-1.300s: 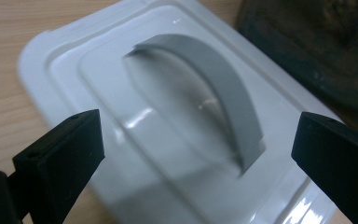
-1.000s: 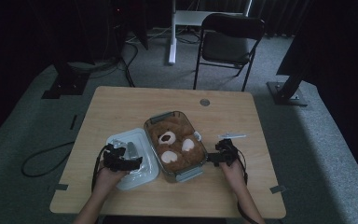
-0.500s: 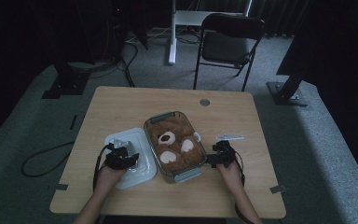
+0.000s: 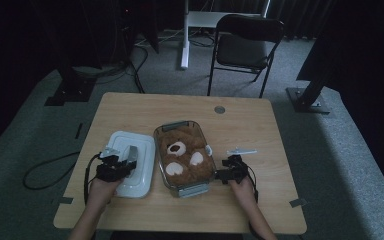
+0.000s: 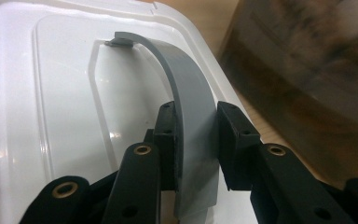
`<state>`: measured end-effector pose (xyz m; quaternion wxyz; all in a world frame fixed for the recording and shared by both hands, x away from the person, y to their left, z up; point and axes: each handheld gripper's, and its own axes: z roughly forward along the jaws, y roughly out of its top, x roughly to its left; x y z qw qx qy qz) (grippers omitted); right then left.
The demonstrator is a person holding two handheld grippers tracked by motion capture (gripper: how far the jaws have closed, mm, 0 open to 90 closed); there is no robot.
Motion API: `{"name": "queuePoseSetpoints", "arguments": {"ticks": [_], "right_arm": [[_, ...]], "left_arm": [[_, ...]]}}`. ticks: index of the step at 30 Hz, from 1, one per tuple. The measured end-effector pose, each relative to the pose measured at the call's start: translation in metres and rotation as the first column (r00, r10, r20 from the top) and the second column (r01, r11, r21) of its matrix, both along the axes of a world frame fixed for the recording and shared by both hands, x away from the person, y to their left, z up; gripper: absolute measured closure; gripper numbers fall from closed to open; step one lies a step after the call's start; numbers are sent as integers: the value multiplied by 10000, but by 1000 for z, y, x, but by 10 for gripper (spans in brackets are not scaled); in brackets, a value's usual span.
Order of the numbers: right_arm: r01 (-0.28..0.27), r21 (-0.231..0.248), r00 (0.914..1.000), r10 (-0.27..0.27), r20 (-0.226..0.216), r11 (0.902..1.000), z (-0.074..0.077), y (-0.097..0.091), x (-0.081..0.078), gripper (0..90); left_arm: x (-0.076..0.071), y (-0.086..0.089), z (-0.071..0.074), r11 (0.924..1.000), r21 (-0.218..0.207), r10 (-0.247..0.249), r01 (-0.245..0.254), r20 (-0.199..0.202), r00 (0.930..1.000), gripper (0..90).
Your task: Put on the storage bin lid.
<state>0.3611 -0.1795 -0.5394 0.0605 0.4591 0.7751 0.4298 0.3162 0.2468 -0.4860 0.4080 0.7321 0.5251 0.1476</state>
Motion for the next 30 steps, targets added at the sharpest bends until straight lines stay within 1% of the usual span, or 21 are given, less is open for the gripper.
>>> {"name": "queuePoseSetpoints", "arguments": {"ticks": [1,3,6,7,9,11,12,14,16,18,20,21,22,25,27,29,30], "right_arm": [[-44,-134,10000,45,84,9999,0,3,-1,140],[-106,-200,9996,111,259,9997,1,9,-4,140],[-289,-205,9990,296,321,9994,0,18,-6,140],[-377,-223,9987,384,321,9990,0,21,-6,140],[-517,-283,9978,528,395,9983,1,26,-7,140],[-561,-311,9973,574,454,9979,2,31,-8,140],[-554,-308,9971,569,499,9980,2,33,-8,140],[-432,-219,9978,442,491,9988,2,36,-7,140],[-353,-51,9981,355,507,9994,2,40,-7,140],[-302,-15,9977,303,608,9995,2,44,-8,140],[-377,-62,9967,381,723,9993,3,49,-9,140],[-377,-62,9967,381,723,9993,3,49,-9,140],[-565,-165,9947,577,847,9983,3,55,-10,140],[-842,-383,9927,872,839,9957,2,60,-11,139],[-707,-596,9915,767,1050,9957,2,58,-12,139],[-395,-750,9917,482,1193,9964,2,54,-11,139],[-190,-720,9923,277,1211,9972,2,50,-10,139]], "left_arm": [[-3,3,6,10000,-48,19,-19,124,9999,720],[-10,9,18,9998,-178,69,-61,461,9989,722],[-18,16,36,9995,-265,197,-172,941,9954,723],[-21,18,42,9995,-273,168,-139,1064,9942,724],[-28,20,56,9996,-264,12,23,1313,9913,724],[-35,22,69,9994,-310,-65,120,1708,9853,724],[-39,22,76,9989,-416,-124,205,1858,9825,725],[-44,20,86,9960,-702,-401,557,2068,9776,725],[-48,12,93,9917,-832,-779,983,2203,9723,725],[-48,2,96,9859,-927,-1161,1393,2201,9685,725],[-46,-13,96,9800,-907,-1541,1770,2159,9642,725],[-46,-13,96,9800,-907,-1541,1770,2159,9642,725],[-43,-26,95,9729,-910,-1906,2126,2051,9600,725],[-36,-46,92,9636,-1045,-2244,2460,1836,9570,725],[-32,-59,91,9590,-1046,-2427,2634,1772,9538,725],[-28,-71,90,9518,-1253,-2567,2800,1740,9507,726],[-26,-76,90,9505,-1294,-2590,2825,1723,9504,725]]}}
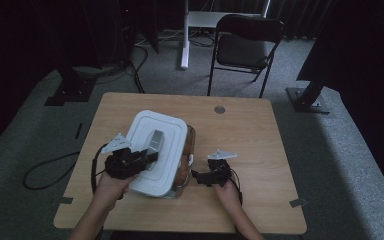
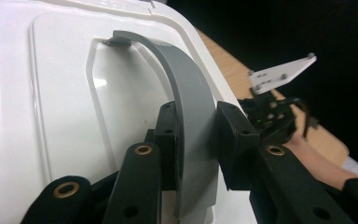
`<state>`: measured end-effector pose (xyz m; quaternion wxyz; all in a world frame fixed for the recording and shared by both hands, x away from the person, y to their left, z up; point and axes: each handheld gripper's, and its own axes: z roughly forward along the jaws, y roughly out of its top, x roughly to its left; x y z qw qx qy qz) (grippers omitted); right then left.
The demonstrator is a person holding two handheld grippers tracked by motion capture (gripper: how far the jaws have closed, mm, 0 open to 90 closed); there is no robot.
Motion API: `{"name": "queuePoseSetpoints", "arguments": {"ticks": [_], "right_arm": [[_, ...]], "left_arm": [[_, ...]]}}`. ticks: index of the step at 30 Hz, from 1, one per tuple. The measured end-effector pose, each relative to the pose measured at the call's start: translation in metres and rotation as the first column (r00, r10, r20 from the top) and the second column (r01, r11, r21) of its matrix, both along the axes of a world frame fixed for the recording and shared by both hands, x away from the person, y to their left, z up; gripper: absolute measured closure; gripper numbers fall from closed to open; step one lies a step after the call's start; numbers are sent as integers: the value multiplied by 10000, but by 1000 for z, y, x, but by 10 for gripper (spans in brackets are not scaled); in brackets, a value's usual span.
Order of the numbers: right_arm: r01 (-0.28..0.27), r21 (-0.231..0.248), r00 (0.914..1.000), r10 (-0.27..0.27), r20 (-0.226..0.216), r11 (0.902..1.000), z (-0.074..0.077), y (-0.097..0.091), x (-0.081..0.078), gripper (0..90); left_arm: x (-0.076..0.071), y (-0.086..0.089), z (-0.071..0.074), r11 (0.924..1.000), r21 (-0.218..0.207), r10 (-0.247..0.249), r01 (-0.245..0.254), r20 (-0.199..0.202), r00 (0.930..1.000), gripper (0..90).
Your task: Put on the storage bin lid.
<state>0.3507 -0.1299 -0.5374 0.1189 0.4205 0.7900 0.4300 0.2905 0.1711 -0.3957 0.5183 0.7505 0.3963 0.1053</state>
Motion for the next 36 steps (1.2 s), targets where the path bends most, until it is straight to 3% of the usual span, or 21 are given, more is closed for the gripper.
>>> {"name": "queuePoseSetpoints", "arguments": {"ticks": [3,6,8,15,19,28,31,34,35,36], "right_arm": [[697,-75,9973,-695,221,9975,1,-10,1,136],[1096,31,9936,-1096,270,9940,1,-17,2,136],[1432,92,9893,-1434,278,9897,0,-25,3,136],[1604,64,9868,-1605,201,9870,-2,-31,5,136],[1595,72,9870,-1596,194,9872,-2,-32,5,136],[1631,149,9865,-1633,116,9865,-2,-33,6,137],[1633,145,9865,-1634,97,9865,-2,-33,5,136],[1632,158,9865,-1634,85,9865,-3,-34,5,137],[1622,175,9867,-1624,64,9866,-4,-34,5,137],[1622,175,9867,-1624,64,9866,-4,-34,5,137]], "left_arm": [[8,-15,-1,10000,51,-26,27,-126,9999,725],[14,-21,-3,10000,-97,-7,4,-340,9994,727],[22,-28,-9,9991,-335,247,-269,-647,9976,728],[33,-37,-23,9958,-336,808,-850,-1105,9906,727],[30,-35,-23,9927,-241,1150,-1181,-1056,9877,724],[26,-35,-28,9926,-180,1172,-1204,-1264,9850,721],[29,-36,-29,9911,57,1329,-1333,-1382,9815,716],[29,-34,-33,9900,-65,1384,-1412,-1608,9772,713],[29,-37,-34,9904,231,1379,-1359,-1578,9778,714],[29,-37,-34,9904,231,1379,-1359,-1578,9778,714]]}}
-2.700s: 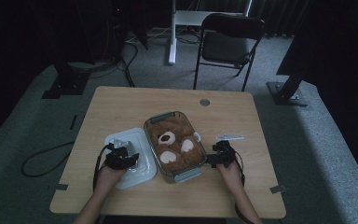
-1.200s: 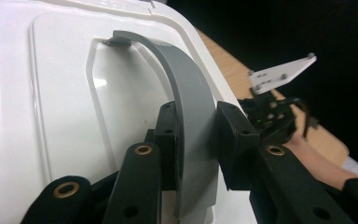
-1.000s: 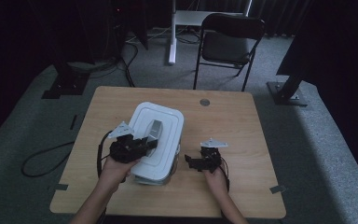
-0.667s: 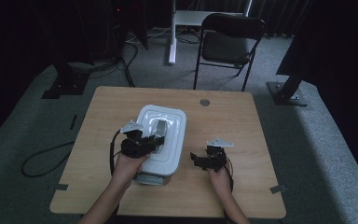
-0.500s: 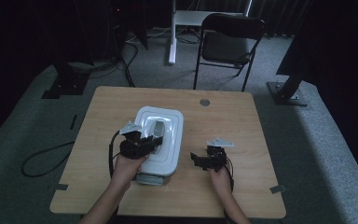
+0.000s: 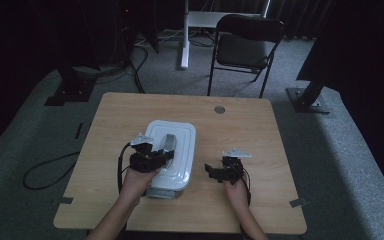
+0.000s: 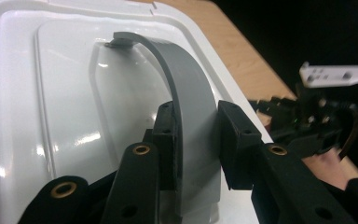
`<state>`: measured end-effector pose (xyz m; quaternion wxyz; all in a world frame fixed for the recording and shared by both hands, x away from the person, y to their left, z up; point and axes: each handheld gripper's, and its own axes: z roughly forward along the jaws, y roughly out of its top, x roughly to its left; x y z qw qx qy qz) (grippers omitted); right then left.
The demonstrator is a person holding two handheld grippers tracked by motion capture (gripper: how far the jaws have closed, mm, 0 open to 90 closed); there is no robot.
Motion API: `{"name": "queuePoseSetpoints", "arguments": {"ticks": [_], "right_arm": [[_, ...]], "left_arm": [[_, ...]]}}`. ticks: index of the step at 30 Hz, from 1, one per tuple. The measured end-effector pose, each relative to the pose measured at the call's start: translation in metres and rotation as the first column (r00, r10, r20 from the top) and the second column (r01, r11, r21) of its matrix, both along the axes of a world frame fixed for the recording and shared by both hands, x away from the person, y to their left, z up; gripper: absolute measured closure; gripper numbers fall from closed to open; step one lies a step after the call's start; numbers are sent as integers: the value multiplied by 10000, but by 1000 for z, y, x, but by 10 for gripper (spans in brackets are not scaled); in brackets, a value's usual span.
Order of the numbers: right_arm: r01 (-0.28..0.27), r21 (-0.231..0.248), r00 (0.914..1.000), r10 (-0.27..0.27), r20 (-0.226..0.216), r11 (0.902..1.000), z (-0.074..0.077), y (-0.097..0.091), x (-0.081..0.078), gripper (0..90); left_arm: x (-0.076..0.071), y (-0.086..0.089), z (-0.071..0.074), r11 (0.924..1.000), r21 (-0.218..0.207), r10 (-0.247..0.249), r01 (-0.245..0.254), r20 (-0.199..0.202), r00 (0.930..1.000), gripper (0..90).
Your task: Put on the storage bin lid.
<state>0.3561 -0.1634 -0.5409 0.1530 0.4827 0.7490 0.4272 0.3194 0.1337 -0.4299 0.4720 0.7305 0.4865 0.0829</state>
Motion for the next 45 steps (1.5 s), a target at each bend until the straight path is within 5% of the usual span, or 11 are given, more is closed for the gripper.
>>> {"name": "queuePoseSetpoints", "arguments": {"ticks": [3,10,12,15,17,19,24,31,42,45], "right_arm": [[-31,-36,10000,31,-56,10000,-1,1,0,137],[-71,-23,10000,71,-41,10000,1,0,-1,136],[-70,-34,10000,70,-43,10000,1,0,-1,137],[-108,-11,9999,108,-69,9999,1,-1,-1,137],[-106,-5,9999,105,-66,9999,1,-1,-1,136],[-96,-1,9999,96,-41,10000,3,-3,-1,136],[-36,41,10000,35,60,10000,7,-6,-2,136],[90,103,9999,-91,110,9999,8,-11,-2,136],[77,129,9999,-79,144,9999,9,-11,-3,135],[73,81,9997,-75,228,9999,10,-11,-3,135]], "left_arm": [[2,-5,0,9984,544,-118,129,-209,9997,713],[0,-6,4,9974,704,-157,157,0,9999,677],[0,-6,5,9974,659,-275,276,-25,9996,600],[-4,-10,13,9943,997,-422,389,312,9986,351],[-6,-10,17,9940,1040,-391,346,419,9984,322],[-8,-7,21,9931,1118,-437,367,612,9972,202],[-7,4,20,9923,1195,-421,315,870,9953,182],[-7,25,18,9937,1032,-569,448,1182,9914,5],[-6,53,17,9943,1011,158,-339,1747,9845,6],[-3,70,11,9883,1281,577,-829,1892,9802,6]]}}
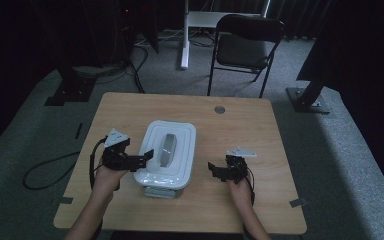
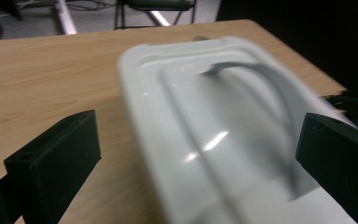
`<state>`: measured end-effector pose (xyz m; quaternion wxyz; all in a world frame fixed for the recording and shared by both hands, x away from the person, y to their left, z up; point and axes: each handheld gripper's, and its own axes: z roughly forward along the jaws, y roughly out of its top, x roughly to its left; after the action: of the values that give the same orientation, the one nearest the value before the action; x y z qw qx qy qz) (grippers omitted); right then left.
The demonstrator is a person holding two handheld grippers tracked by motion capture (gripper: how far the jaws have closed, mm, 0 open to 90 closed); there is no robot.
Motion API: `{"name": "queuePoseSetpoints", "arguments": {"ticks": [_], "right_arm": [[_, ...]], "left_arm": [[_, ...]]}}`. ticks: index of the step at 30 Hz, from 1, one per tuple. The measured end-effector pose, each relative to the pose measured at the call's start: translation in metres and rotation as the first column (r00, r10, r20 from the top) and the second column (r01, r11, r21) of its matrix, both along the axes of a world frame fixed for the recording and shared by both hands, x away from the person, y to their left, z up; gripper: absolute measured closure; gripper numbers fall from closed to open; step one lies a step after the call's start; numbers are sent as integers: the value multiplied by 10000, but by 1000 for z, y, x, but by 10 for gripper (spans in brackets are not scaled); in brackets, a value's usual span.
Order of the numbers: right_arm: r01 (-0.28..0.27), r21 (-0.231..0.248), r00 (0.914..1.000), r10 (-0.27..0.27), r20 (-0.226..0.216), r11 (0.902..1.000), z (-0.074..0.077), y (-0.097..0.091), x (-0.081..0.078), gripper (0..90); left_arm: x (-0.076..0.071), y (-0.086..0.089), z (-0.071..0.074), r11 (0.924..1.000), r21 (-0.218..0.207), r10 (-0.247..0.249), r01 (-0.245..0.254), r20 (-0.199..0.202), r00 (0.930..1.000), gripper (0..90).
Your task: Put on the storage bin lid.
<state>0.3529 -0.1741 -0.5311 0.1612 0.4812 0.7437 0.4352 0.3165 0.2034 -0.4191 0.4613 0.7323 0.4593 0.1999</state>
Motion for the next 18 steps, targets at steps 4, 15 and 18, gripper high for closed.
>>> {"name": "queuePoseSetpoints", "arguments": {"ticks": [4,15,18], "right_arm": [[-9,45,10000,9,43,10000,1,0,0,136],[-152,4,9999,152,48,9999,1,5,1,135],[-230,26,9997,230,50,9997,2,8,2,135]], "left_arm": [[4,17,-10,9995,-155,269,-269,25,9996,6],[12,48,-40,9887,-39,1498,-1498,-3,9887,6],[16,57,-58,9826,176,1852,-1847,-381,9820,6]]}}
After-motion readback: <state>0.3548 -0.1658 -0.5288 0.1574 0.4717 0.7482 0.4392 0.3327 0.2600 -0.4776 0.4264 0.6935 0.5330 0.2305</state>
